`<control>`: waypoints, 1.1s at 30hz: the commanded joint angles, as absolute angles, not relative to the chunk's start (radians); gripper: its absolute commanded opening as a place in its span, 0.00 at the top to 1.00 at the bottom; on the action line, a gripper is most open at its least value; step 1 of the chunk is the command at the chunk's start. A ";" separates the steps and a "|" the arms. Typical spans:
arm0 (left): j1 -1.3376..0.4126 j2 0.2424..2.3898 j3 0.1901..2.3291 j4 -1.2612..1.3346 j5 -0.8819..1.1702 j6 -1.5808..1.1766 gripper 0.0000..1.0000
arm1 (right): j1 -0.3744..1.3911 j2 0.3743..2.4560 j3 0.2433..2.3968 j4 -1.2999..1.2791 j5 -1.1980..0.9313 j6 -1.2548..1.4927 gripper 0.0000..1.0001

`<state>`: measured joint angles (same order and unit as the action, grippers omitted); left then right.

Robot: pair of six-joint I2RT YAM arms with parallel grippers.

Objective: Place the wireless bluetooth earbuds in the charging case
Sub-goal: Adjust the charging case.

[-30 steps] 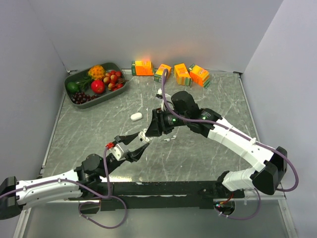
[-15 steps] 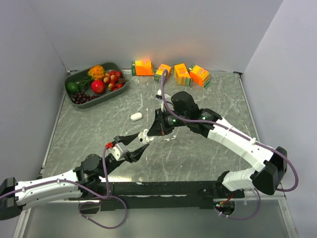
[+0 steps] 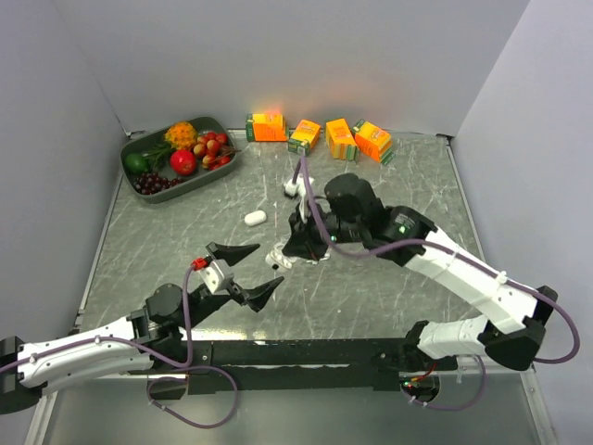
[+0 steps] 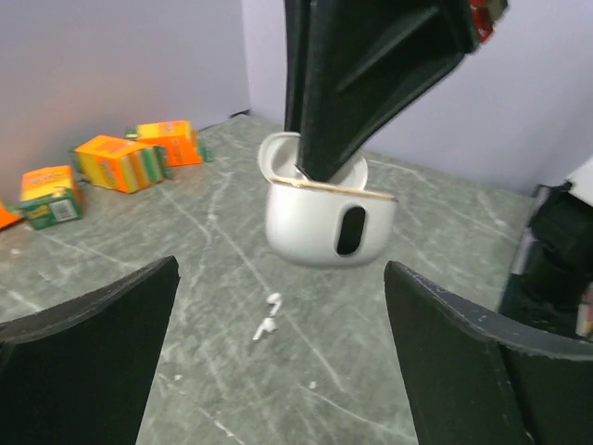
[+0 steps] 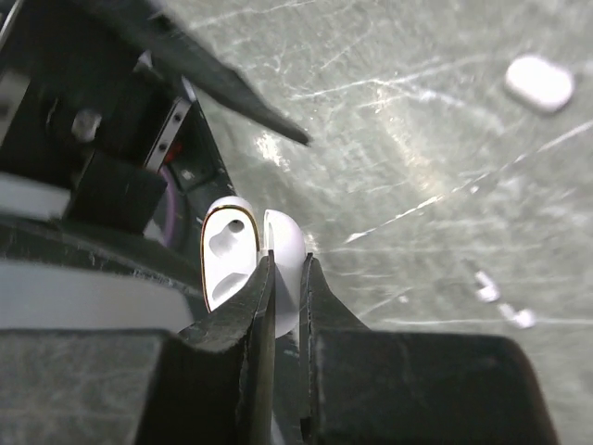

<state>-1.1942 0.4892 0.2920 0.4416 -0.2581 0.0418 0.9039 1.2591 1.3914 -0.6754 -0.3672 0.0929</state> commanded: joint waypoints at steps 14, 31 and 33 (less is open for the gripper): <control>-0.950 0.576 0.411 0.370 0.495 -0.232 0.08 | 1.046 1.074 1.287 -0.627 -0.143 -0.302 1.00; -0.793 0.729 0.425 0.595 0.735 -0.353 0.11 | 1.126 1.091 1.261 -0.600 -0.164 -0.305 1.00; -0.792 0.732 0.428 0.595 0.750 -0.353 0.12 | 1.127 1.095 1.264 -0.595 -0.167 -0.304 1.00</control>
